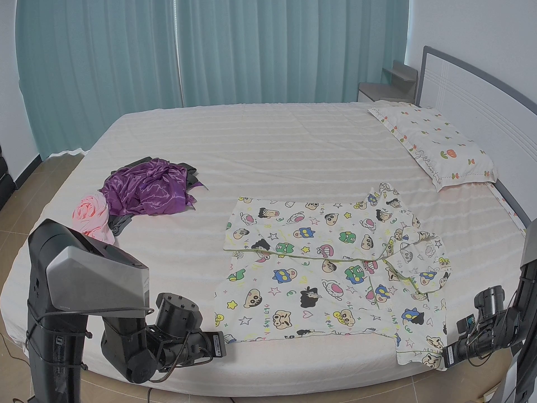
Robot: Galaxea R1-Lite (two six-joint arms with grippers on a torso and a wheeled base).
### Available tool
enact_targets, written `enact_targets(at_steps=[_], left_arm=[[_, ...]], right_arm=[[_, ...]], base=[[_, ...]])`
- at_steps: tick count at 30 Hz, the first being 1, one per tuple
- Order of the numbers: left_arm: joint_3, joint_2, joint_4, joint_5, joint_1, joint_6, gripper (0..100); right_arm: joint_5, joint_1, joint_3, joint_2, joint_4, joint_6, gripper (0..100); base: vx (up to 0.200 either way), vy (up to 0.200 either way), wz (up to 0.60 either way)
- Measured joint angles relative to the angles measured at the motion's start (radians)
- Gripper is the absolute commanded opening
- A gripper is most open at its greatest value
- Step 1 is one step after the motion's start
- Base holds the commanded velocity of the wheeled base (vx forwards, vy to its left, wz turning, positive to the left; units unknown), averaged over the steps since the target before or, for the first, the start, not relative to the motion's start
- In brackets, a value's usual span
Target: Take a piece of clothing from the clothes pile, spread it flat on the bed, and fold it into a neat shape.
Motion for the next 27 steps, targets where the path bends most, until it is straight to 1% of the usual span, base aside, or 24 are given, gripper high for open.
enact_targets(at_steps=[7,11,17,18,19,23,27], left_arm=[[0.035,-0.007,0.000,0.007,0.002,0.031,0],[0.048,-0.007,-0.001,0.007,0.002,0.036,0],[0.069,-0.009,-0.011,0.007,0.003,0.037,0],[0.073,-0.010,-0.016,0.007,0.003,0.037,0],[0.076,-0.013,-0.017,0.007,0.003,0.037,100],[0.090,-0.034,-0.020,0.006,0.005,0.029,100],[0.096,-0.074,-0.020,0.001,0.013,-0.007,100]], right_arm=[[-0.009,-0.001,0.000,-0.036,0.099,-0.031,0],[-0.015,0.002,0.000,-0.053,0.118,-0.040,0],[-0.051,0.004,0.000,-0.063,0.174,-0.071,0],[-0.053,0.006,0.000,-0.064,0.177,-0.072,100],[-0.054,0.006,0.000,-0.064,0.178,-0.073,100],[-0.066,0.006,0.001,-0.064,0.182,-0.073,100],[-0.076,0.006,0.000,-0.069,0.184,-0.074,100]], base=[[0.000,0.000,0.00],[0.000,0.000,0.00],[0.000,0.000,0.00],[0.000,0.000,0.00],[0.000,0.000,0.00],[0.000,0.000,0.00],[0.000,0.000,0.00]])
